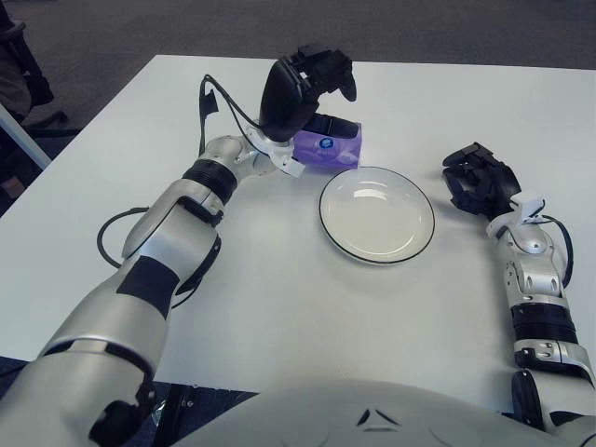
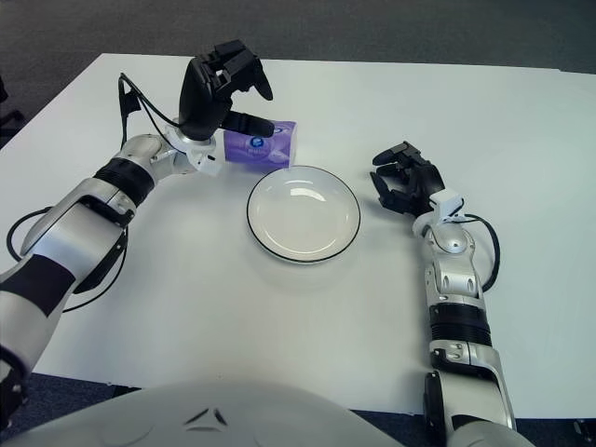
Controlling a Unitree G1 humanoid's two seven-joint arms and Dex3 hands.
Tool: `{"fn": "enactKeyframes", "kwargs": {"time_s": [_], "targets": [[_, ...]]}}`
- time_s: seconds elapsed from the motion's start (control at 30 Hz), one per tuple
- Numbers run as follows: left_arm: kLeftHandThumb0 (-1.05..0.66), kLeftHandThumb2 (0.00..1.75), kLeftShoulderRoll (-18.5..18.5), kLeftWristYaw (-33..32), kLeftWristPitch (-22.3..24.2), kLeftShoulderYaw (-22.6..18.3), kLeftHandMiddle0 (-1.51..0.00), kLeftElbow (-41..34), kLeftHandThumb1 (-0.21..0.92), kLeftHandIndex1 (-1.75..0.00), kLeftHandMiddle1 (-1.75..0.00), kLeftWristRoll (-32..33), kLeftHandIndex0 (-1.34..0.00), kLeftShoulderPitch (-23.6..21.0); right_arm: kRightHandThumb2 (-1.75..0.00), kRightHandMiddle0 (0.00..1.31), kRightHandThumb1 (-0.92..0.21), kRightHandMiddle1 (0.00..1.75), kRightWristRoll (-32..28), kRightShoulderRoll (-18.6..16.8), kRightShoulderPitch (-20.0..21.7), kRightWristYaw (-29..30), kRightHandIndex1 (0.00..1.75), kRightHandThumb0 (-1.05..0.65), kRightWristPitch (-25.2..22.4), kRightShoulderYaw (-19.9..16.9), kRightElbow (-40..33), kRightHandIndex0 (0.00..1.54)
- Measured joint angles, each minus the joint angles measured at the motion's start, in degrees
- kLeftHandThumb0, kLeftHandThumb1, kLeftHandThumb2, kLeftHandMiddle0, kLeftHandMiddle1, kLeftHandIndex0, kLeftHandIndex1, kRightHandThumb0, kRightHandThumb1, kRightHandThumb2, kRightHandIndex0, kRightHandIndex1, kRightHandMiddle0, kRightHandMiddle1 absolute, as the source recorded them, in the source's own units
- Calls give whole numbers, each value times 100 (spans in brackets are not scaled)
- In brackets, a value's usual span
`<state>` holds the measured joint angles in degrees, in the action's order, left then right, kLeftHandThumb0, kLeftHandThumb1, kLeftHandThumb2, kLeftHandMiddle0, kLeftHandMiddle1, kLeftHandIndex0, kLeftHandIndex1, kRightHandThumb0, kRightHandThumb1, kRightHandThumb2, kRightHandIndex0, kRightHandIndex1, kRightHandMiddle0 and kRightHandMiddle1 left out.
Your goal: Put the tissue paper into the plate.
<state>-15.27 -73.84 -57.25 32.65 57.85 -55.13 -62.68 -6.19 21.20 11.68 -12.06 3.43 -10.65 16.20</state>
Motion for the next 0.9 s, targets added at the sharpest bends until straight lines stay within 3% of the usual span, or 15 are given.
{"fn": "enactKeyframes", "kwargs": {"time_s": [0.47, 0.73, 0.8, 0.87, 0.9], "targets": [[-32, 49, 43, 36, -179, -5, -110, -659, 92, -175, -175, -154, -75, 2, -67, 41, -67, 139, 0, 15, 3, 3, 148, -1, 0, 33, 0, 60], [-31, 48, 119, 15, 128, 69, -109, -722, 92, -175, -175, -410, -72, 2, -65, 40, -68, 139, 0, 26, 5, 9, 148, -1, 0, 68, -5, 59], [-31, 48, 127, 164, 141, 73, -107, -659, 92, -175, -175, -385, -70, 0, -65, 40, -68, 138, 0, 26, 5, 9, 148, -1, 0, 74, -5, 59], [-30, 48, 108, 540, 152, 76, -98, -527, 92, -175, -175, -314, -60, -3, -65, 40, -68, 138, -1, 26, 10, 9, 148, -1, 0, 83, -8, 59], [-32, 47, 88, 747, 147, 76, -90, -454, 92, -172, -175, -262, -49, -4, -65, 41, -68, 138, -1, 26, 16, 8, 148, -1, 2, 90, -12, 59]]}}
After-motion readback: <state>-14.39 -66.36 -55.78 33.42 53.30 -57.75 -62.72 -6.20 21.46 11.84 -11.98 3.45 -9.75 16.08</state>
